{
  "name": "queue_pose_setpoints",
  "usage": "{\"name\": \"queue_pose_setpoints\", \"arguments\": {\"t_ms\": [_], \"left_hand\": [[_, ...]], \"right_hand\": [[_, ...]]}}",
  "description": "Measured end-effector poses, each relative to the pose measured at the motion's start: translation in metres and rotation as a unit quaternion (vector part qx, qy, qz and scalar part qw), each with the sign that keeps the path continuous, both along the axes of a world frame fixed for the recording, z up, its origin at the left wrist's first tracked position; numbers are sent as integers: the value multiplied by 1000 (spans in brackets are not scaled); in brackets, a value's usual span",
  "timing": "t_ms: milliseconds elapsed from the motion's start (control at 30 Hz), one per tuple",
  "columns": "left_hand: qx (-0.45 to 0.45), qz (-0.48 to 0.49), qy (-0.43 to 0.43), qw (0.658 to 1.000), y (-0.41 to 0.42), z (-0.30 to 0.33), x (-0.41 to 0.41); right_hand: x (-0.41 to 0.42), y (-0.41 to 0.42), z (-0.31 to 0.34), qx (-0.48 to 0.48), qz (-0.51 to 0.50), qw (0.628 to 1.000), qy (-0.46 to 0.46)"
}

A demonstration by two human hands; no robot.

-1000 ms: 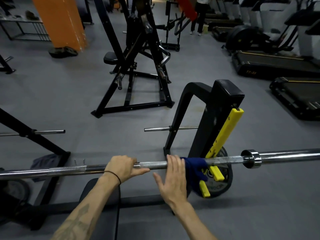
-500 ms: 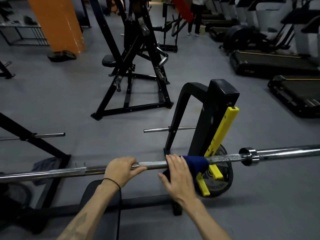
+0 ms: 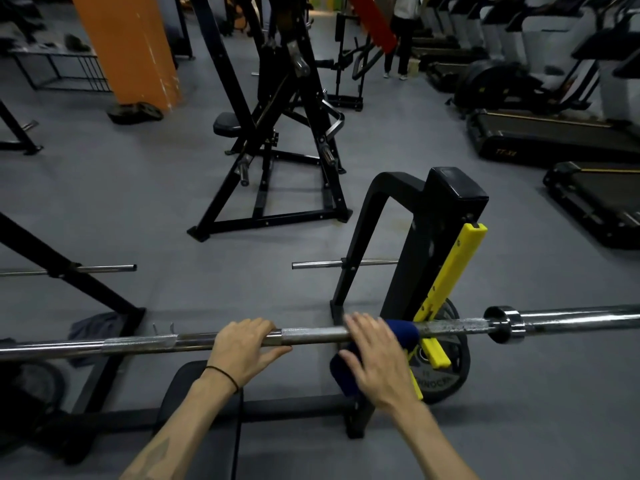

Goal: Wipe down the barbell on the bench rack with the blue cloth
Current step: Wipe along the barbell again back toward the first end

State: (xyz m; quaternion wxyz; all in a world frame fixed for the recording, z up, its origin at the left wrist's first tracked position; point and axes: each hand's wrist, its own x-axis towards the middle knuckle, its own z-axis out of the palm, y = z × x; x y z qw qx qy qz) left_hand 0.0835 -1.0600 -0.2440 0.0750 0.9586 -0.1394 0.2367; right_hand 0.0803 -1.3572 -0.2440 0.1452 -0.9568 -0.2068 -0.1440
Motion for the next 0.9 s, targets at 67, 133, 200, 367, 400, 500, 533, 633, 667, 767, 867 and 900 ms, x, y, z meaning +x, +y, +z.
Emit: {"name": "queue_pose_setpoints", "arguments": {"t_ms": [67, 133, 200, 367, 400, 500, 533, 633, 667, 767, 867, 900], "left_hand": [[4, 0, 1, 1000, -1, 2, 1], [-3, 16, 9, 1000, -5, 5, 1], [-12, 29, 18, 999, -7, 5, 1], [-7, 26, 26, 999, -2, 1, 2], [-5, 22, 23, 999, -1, 1, 2], [0, 23, 22, 999, -2, 1, 3], [0, 31, 22, 999, -4, 2, 3], [-6, 51, 28, 998, -8, 4, 4], [-6, 54, 30, 998, -9, 3, 4], [-4, 50, 29, 998, -8, 2, 3], [-13, 47, 27, 998, -7, 4, 2], [-15, 47, 29, 998, -8, 5, 3]], "right_hand": [[3, -20, -1, 64, -89, 994, 3], [0, -5, -6, 116, -182, 976, 13], [-5, 35, -9, 136, -203, 970, 12], [-14, 40, -6, 42, -23, 999, 6], [-10, 21, -7, 15, -17, 1000, -2], [-4, -28, -7, 43, -104, 994, -3], [-3, -27, -7, 69, -140, 988, 6], [-6, 26, -8, 131, -200, 971, 8], [-11, 46, -8, 138, -180, 974, 9], [-22, 55, -10, 81, -60, 995, 14], [-11, 4, -8, -16, 5, 1000, -16], [-8, -12, -7, -12, -11, 1000, -20]]}}
